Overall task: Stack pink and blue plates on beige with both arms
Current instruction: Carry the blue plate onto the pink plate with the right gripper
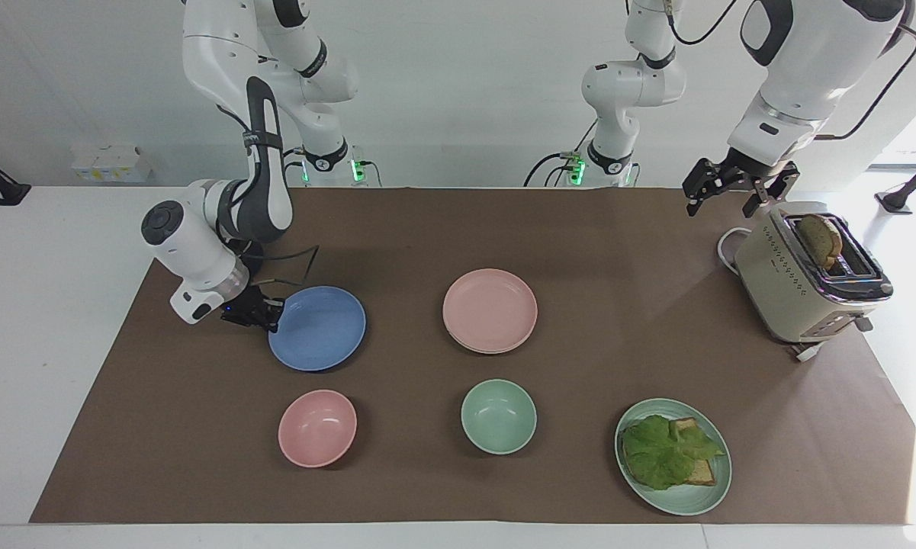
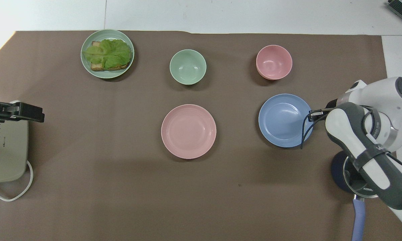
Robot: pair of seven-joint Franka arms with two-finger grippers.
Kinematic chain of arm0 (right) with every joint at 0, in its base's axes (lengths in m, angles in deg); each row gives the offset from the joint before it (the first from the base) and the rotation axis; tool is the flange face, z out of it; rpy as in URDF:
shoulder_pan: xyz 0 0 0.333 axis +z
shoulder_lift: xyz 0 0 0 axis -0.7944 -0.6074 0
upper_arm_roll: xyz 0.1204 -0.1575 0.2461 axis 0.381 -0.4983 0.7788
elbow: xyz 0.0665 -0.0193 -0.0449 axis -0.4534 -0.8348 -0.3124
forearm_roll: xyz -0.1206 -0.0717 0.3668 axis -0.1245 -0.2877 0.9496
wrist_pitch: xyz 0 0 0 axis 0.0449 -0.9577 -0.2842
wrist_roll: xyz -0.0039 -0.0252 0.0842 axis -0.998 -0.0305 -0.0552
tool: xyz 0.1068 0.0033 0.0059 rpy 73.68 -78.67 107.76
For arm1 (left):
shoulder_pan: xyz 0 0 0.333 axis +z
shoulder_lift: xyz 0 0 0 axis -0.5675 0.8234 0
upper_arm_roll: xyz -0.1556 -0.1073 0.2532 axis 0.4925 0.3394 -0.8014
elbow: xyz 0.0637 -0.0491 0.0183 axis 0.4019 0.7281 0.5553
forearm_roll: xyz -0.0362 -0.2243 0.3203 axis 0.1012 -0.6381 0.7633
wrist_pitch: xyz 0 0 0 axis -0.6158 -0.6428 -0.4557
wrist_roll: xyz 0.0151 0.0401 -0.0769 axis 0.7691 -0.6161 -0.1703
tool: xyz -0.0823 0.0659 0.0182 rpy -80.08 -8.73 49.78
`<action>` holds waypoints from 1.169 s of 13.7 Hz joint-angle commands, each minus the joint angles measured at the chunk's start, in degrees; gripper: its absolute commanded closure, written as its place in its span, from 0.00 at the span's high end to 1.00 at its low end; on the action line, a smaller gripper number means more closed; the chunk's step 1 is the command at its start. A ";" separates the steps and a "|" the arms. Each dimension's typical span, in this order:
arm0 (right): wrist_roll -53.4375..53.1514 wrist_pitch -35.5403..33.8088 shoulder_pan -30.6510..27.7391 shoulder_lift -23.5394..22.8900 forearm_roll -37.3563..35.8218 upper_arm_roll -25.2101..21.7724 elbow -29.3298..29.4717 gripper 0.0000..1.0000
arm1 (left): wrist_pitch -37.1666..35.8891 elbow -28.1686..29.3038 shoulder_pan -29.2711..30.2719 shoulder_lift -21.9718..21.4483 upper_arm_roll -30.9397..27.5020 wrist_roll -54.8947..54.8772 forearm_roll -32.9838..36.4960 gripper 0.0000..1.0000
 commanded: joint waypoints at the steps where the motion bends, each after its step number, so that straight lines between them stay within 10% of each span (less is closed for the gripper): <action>1: -2.10 -5.97 1.18 3.93 1.73 0.42 1.78 0.00 | -0.80 -0.21 0.40 -0.31 0.54 -0.41 0.54 1.00; 16: -34.64 -1.08 25.00 5.27 3.74 1.03 2.93 0.00 | -0.80 -0.21 0.39 -0.31 0.54 -0.41 0.63 1.00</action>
